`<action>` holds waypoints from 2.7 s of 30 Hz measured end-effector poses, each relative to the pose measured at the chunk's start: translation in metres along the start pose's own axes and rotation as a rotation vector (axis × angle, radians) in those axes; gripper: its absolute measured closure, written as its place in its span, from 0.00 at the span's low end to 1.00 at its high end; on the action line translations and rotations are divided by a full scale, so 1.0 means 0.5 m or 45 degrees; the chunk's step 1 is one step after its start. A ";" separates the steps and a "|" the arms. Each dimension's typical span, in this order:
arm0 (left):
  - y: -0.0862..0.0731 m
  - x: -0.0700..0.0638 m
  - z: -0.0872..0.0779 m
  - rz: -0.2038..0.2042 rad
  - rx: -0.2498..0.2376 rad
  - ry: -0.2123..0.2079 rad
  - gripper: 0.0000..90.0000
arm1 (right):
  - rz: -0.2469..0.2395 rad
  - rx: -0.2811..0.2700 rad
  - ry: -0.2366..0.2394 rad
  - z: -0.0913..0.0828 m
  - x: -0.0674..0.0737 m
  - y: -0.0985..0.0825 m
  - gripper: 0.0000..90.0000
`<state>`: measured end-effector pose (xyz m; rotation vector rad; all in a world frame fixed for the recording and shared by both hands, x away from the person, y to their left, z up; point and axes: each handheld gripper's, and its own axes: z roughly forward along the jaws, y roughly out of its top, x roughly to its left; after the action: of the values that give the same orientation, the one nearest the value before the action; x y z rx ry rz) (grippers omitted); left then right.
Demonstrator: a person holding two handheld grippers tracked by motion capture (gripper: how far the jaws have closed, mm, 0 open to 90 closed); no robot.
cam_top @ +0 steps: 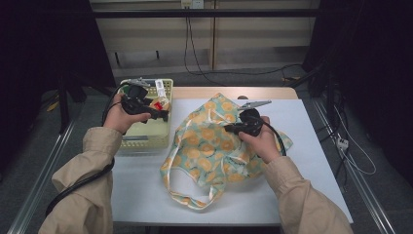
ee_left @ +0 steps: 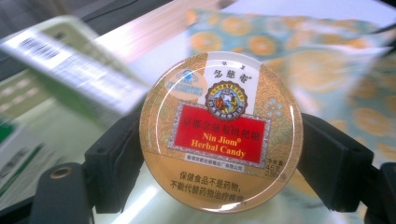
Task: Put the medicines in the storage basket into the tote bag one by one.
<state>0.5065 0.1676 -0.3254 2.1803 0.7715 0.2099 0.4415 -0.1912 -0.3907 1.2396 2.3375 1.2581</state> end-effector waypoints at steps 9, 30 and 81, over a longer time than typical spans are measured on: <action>0.029 -0.097 0.015 0.138 -0.031 -0.106 0.23 | -0.009 0.023 -0.013 0.020 0.006 0.013 0.99; -0.024 -0.195 0.114 0.209 0.005 -0.139 0.23 | 0.013 0.036 -0.015 0.061 0.012 0.038 0.99; 0.016 -0.152 0.381 -0.009 -0.055 0.009 0.18 | 0.097 0.006 -0.013 0.015 -0.026 0.012 0.99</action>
<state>0.5229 -0.0022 -0.4394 2.1367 0.7715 0.2292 0.4569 -0.1950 -0.3932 1.3450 2.3074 1.2673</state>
